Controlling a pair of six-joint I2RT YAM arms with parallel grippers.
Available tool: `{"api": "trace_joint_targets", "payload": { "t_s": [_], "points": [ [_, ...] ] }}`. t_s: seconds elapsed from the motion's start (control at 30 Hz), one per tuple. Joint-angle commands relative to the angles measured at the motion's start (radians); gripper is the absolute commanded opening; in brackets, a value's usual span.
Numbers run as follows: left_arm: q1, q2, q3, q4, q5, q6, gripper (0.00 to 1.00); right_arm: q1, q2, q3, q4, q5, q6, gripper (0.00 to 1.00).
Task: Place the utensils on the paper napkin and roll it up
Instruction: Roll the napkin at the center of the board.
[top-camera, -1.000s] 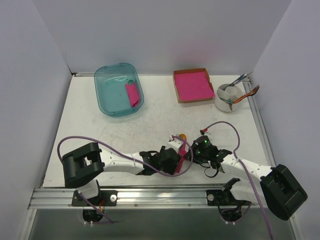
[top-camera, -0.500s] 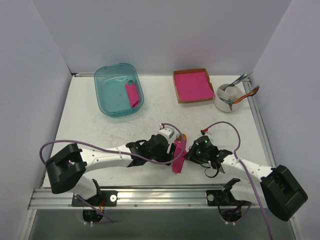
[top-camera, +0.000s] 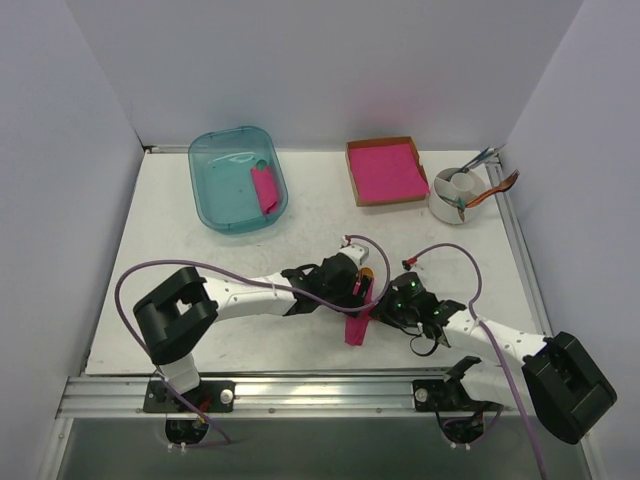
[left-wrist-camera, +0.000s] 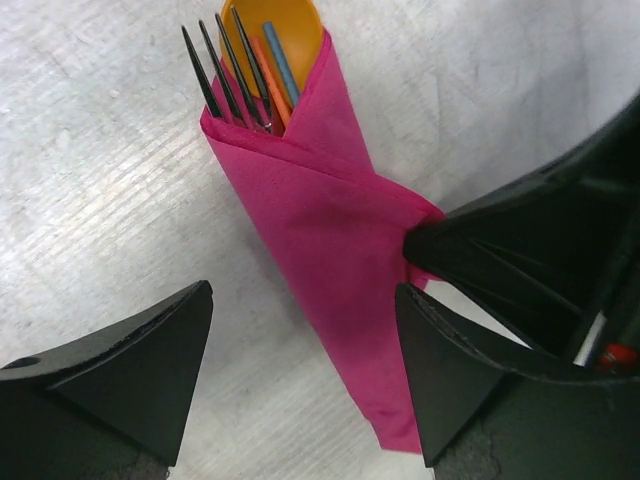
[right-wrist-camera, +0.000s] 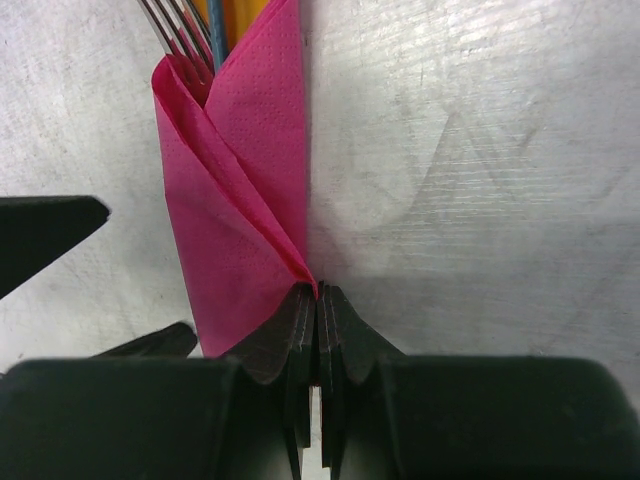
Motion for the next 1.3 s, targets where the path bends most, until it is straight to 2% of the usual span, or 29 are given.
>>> {"api": "trace_joint_targets", "payload": {
  "t_s": [0.0,0.27,0.47,0.67,1.1,1.27],
  "points": [
    [0.008,0.067,0.065,0.013,0.02,0.013,0.82,-0.007,-0.032,-0.022,-0.01,0.042,-0.015,0.0],
    [0.0,0.134,0.105,-0.036,-0.016,0.014,0.82,-0.008,-0.05,-0.028,-0.012,0.045,-0.016,0.04],
    [-0.015,0.16,0.118,-0.072,-0.055,0.024,0.82,-0.01,-0.067,-0.02,-0.024,0.069,-0.01,0.18],
    [-0.037,0.18,0.12,-0.086,-0.081,0.024,0.82,-0.016,-0.095,0.007,-0.078,0.112,-0.019,0.26],
    [-0.046,0.174,0.111,-0.06,-0.069,0.027,0.81,-0.024,-0.121,0.032,-0.11,0.093,-0.05,0.28],
    [-0.052,0.173,0.103,-0.044,-0.062,0.034,0.81,-0.042,-0.142,0.084,-0.162,0.126,-0.092,0.48]
  ]
}}
